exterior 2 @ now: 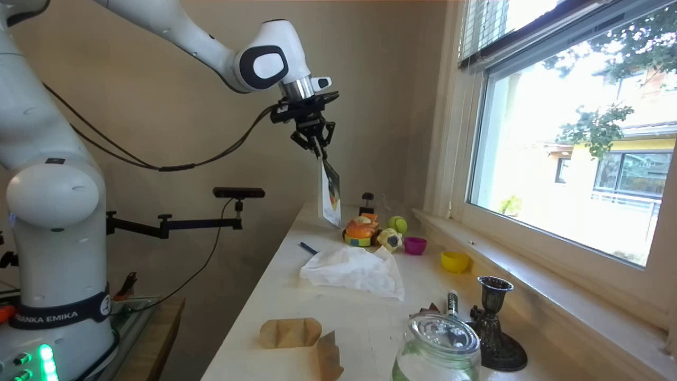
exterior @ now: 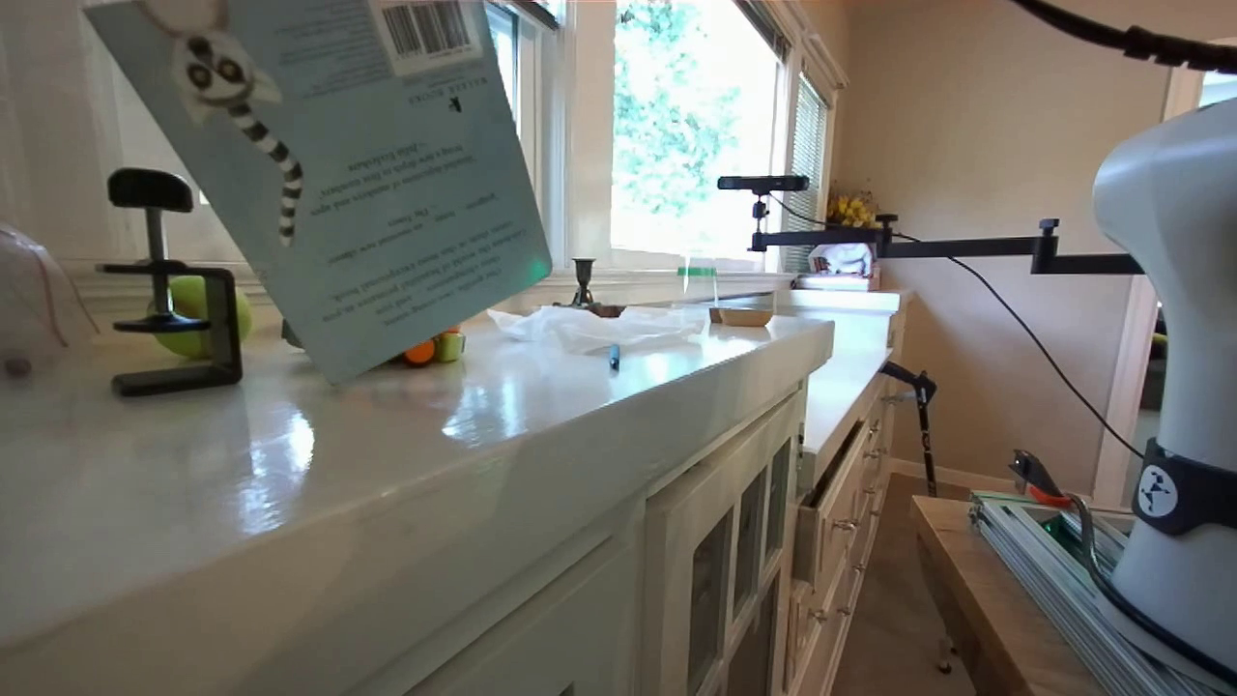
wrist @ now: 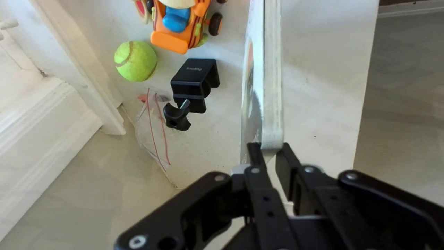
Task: Flip the children's book over
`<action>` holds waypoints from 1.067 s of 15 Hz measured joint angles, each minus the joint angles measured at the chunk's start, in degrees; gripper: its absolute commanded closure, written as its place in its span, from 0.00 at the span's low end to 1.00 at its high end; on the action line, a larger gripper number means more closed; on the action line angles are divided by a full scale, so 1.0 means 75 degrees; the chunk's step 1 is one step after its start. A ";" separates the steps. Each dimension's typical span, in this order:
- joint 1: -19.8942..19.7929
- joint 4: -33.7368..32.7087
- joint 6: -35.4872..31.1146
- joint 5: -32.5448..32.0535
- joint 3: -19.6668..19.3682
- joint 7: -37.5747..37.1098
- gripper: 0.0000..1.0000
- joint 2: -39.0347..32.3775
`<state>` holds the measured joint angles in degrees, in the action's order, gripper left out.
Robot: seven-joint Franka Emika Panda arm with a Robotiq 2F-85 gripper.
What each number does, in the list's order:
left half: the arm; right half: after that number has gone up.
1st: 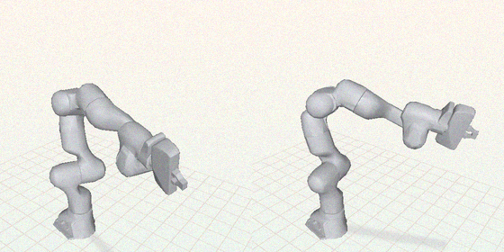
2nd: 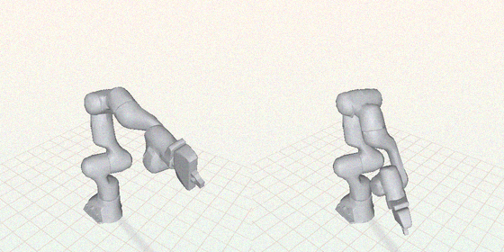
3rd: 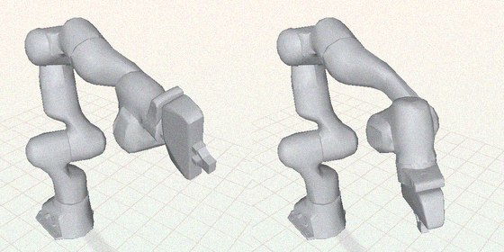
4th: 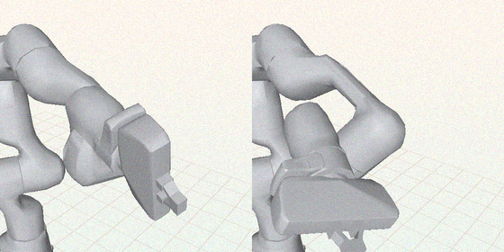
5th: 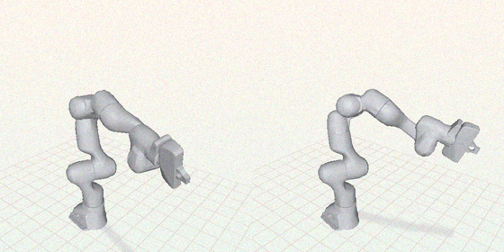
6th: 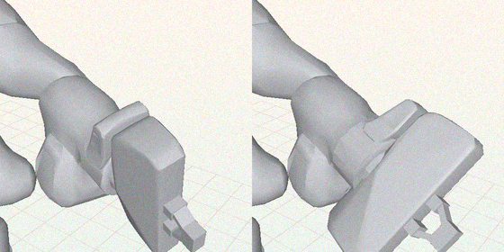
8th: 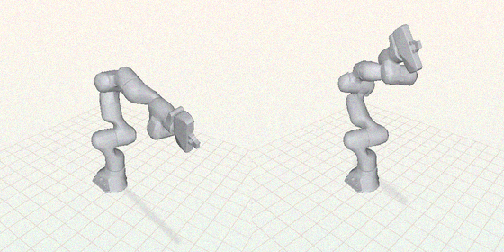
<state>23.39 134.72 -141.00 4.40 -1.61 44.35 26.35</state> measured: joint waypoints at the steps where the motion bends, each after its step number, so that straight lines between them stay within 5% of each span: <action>1: 0.0003 0.0010 0.0106 0.0158 -0.0021 0.0048 0.95 0.0023; 16: -0.0374 0.0642 0.0925 0.1457 -0.0477 0.0040 0.95 0.0961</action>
<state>20.58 139.53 -134.07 15.33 -5.19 44.65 33.55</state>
